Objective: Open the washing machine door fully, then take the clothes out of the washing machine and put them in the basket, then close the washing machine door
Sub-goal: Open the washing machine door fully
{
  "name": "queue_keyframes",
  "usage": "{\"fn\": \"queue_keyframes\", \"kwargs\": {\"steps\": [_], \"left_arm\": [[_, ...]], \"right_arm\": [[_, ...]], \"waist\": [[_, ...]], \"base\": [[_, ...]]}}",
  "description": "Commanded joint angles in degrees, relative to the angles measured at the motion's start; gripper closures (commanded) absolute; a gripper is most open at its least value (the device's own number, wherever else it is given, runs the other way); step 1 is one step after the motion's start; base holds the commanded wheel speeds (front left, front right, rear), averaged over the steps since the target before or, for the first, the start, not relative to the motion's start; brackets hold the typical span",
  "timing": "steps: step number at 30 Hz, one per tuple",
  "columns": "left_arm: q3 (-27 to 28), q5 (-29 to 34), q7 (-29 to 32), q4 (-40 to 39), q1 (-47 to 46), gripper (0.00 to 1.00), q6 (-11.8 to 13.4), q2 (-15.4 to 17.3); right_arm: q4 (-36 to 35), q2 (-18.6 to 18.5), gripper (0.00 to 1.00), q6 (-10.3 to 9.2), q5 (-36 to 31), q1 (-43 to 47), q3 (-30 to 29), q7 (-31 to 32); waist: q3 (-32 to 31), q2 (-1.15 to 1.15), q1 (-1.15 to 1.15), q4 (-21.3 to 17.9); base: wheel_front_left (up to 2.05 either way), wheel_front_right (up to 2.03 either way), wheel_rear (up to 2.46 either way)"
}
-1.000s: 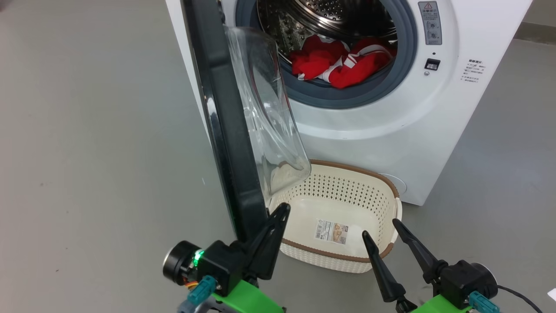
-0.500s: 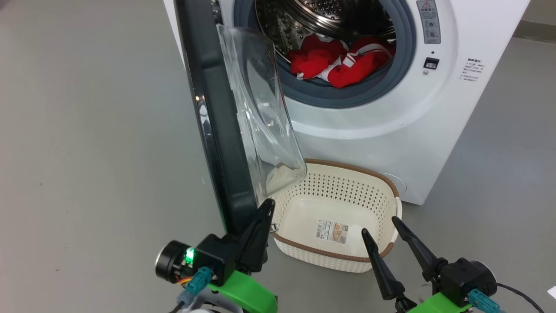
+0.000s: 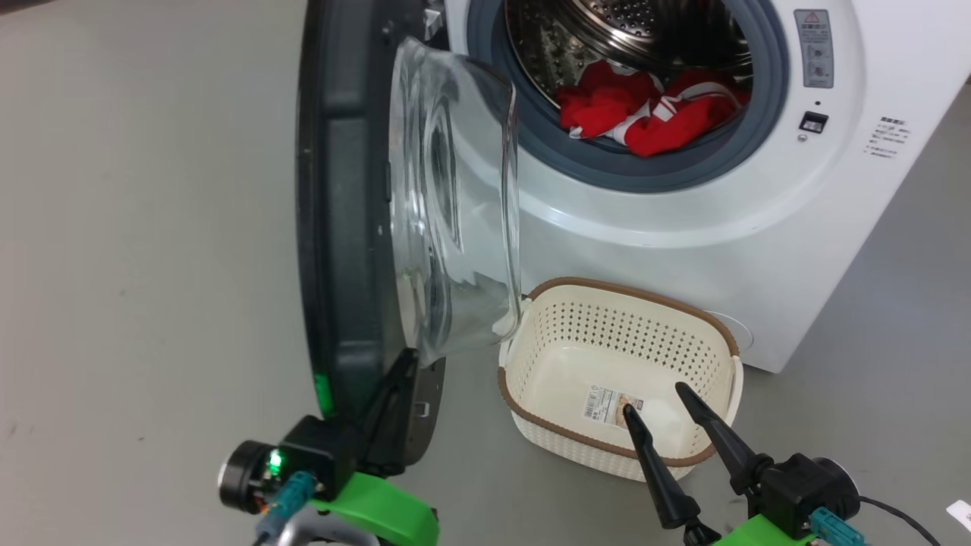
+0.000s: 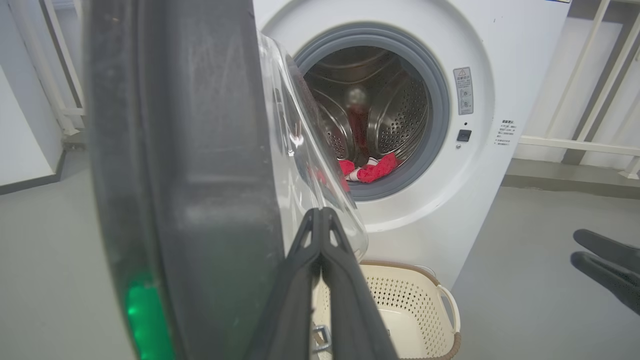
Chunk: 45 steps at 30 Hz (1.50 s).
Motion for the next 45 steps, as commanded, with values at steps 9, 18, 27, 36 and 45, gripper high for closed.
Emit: {"fn": "queue_keyframes", "kwargs": {"steps": [9,18,27,36,45], "left_arm": [[7.59,-2.51,-1.45,-1.05,-0.44,1.0,2.76,3.55],[12.85,-4.1,-4.01,1.87,-1.34,1.0,5.31,5.4],[16.68,-5.11,-6.57,5.54,-3.0,1.0,6.94,5.93],[19.44,-4.93,-7.71,8.89,-5.31,1.0,7.06,5.63],[23.77,-3.65,-7.82,11.21,-7.33,1.0,4.83,4.24]], "right_arm": [[-0.73,0.06,0.0,0.35,-0.6,-1.57,2.21,-0.37],[-0.25,0.06,0.0,0.35,-1.94,-2.3,3.09,-0.24],[-0.96,0.06,0.0,0.35,-3.02,-3.06,2.11,0.9],[-1.91,0.06,0.0,0.35,-3.43,-5.03,0.9,1.29],[-2.36,0.06,0.0,0.35,-3.47,-6.27,1.27,1.53]], "waist": [[1.25,0.0,0.0,1.63],[3.11,0.0,0.0,1.19],[3.99,0.0,0.0,1.05],[4.84,0.0,0.0,0.96],[5.57,0.0,0.0,0.8]], "base": [[0.0,0.0,0.0],[0.0,0.0,0.0],[0.0,0.0,0.0],[0.0,0.0,0.0],[0.0,0.0,0.0]]}}
